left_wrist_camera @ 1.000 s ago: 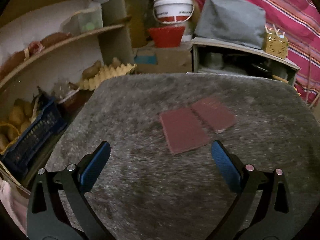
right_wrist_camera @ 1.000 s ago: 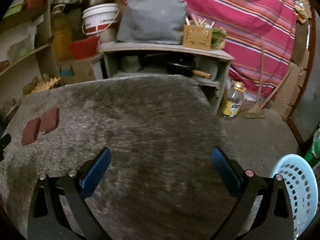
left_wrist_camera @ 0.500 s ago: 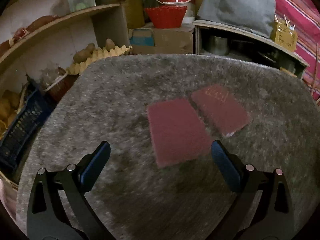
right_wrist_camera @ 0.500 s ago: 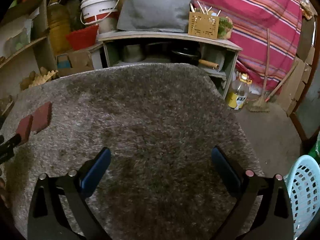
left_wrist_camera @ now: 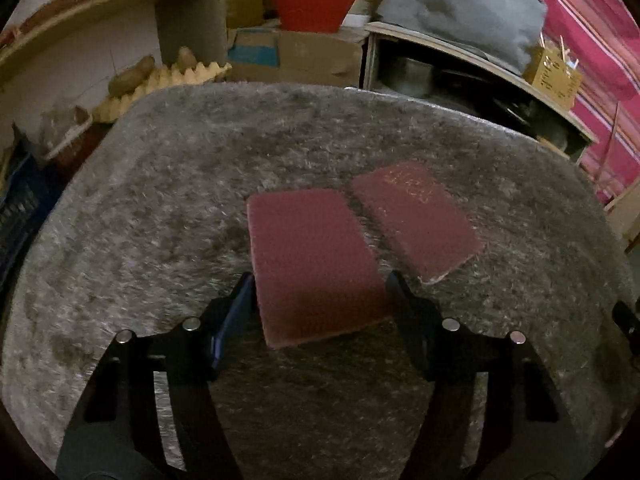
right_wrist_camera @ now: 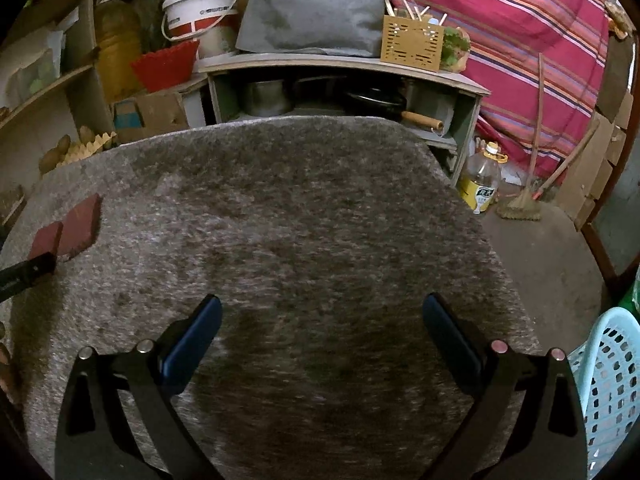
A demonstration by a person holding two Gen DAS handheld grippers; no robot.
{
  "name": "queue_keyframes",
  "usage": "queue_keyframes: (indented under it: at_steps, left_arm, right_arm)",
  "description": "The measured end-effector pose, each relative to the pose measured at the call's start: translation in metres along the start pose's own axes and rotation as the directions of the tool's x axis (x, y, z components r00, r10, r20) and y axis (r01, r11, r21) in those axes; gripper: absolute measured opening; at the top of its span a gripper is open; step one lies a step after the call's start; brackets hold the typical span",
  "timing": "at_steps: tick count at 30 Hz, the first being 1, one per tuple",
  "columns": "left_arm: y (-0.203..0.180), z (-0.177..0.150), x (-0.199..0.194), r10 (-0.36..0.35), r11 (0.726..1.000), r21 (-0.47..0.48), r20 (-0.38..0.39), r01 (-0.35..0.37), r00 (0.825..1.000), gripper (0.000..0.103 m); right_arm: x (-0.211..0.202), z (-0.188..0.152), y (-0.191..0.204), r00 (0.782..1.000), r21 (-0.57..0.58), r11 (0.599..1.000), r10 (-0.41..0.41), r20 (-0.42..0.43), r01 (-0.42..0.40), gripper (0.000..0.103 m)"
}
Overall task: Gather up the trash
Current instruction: 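Grasp one red sanding pad with the left tool while the right grasps the other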
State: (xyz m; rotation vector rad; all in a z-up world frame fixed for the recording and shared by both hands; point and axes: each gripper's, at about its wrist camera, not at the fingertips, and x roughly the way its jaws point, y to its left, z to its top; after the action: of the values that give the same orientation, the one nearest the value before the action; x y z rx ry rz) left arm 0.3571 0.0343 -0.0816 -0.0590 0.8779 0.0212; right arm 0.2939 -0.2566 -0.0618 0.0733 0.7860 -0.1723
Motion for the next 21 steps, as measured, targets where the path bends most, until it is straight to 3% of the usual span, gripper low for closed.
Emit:
queue_keyframes:
  at_steps: [4, 11, 21]
  left_arm:
    - [0.008, -0.003, -0.007, -0.017, 1.000, 0.006, 0.004, 0.017, 1.000, 0.064]
    - [0.043, 0.000, -0.047, 0.029, 0.999, 0.028, 0.089, -0.032, 0.996, 0.064]
    - [0.119, 0.005, -0.070, 0.105, 0.994, -0.016, 0.139, -0.104, 0.985, 0.064]
  right_arm:
    - [-0.002, 0.001, 0.016, 1.000, -0.022, 1.000, 0.015, 0.004, -0.014, 0.098]
    - [-0.007, 0.007, 0.057, 0.996, -0.043, 0.995, 0.092, 0.014, -0.092, 0.098]
    - [0.001, 0.016, 0.168, 0.983, -0.219, 0.958, 0.186, -0.008, -0.183, 0.098]
